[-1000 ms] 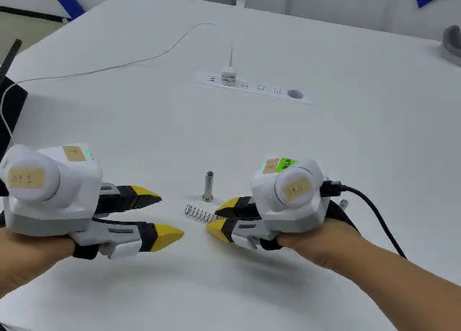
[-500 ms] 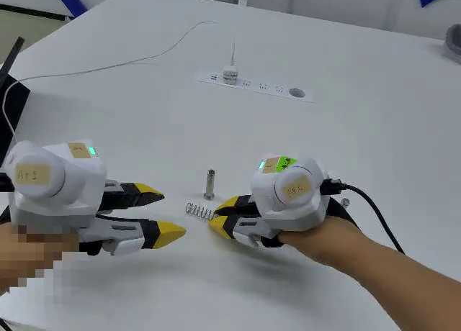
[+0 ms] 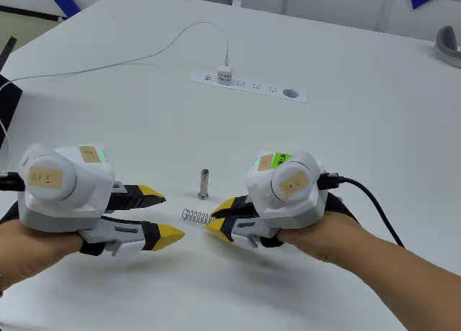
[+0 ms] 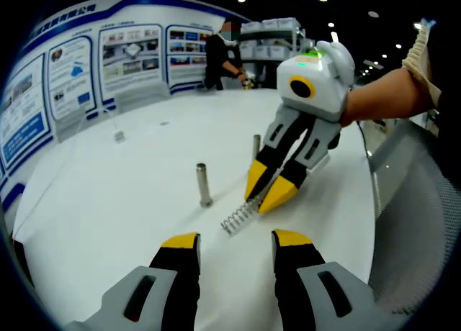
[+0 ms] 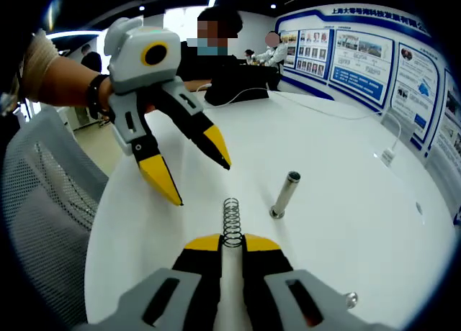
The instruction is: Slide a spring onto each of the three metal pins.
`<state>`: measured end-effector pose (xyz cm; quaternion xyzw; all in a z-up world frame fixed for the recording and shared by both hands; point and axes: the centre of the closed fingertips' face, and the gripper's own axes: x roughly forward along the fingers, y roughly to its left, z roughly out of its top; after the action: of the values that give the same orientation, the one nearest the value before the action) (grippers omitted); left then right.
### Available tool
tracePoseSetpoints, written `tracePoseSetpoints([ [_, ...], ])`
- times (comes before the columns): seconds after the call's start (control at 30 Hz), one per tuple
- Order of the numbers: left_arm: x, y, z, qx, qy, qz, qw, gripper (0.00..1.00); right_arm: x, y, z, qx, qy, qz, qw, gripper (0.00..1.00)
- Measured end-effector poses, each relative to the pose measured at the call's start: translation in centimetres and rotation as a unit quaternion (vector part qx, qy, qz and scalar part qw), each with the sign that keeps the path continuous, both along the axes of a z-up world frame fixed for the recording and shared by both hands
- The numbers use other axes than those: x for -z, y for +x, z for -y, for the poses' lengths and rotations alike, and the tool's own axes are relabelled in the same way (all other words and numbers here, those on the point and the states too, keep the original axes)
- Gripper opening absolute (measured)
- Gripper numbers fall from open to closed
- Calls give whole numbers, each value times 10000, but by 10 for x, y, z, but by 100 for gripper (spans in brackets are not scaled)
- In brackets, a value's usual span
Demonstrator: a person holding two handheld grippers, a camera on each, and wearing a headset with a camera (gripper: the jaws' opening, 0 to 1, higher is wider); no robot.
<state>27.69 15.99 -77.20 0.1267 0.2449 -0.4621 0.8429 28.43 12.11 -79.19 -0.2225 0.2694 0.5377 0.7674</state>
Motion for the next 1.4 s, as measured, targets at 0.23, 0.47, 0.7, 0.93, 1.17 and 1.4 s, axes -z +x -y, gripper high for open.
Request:
tracePoseSetpoints([
  [0.23, 4, -2, 6, 186, 121, 99, 9997, 38, -2, -5, 4, -70, -99, -111, 9999, 12],
  [0.47, 8, -6, 14, 519, 345, 348, 9975, 35, -6, -13, 3, -203, -215, -202, 9994, 11],
  [0.7, 10, -10, 19, 727, 420, 435, 9955, 33, -14, -19, -1, -298, -259, -276, 9988, 11],
  [0.93, 11, -8, 20, 869, 479, 576, 9934, 28, -16, -25, -3, -419, -398, -362, 9977, 11],
  [1.17, 11, -11, 23, 1006, 529, 661, 9913, 21, -18, -30, -3, -479, -463, -404, 9970, 11],
  [1.4, 11, -12, 24, 1063, 547, 740, 9901, 15, -24, -31, -5, -507, -469, -386, 9969, 11],
])
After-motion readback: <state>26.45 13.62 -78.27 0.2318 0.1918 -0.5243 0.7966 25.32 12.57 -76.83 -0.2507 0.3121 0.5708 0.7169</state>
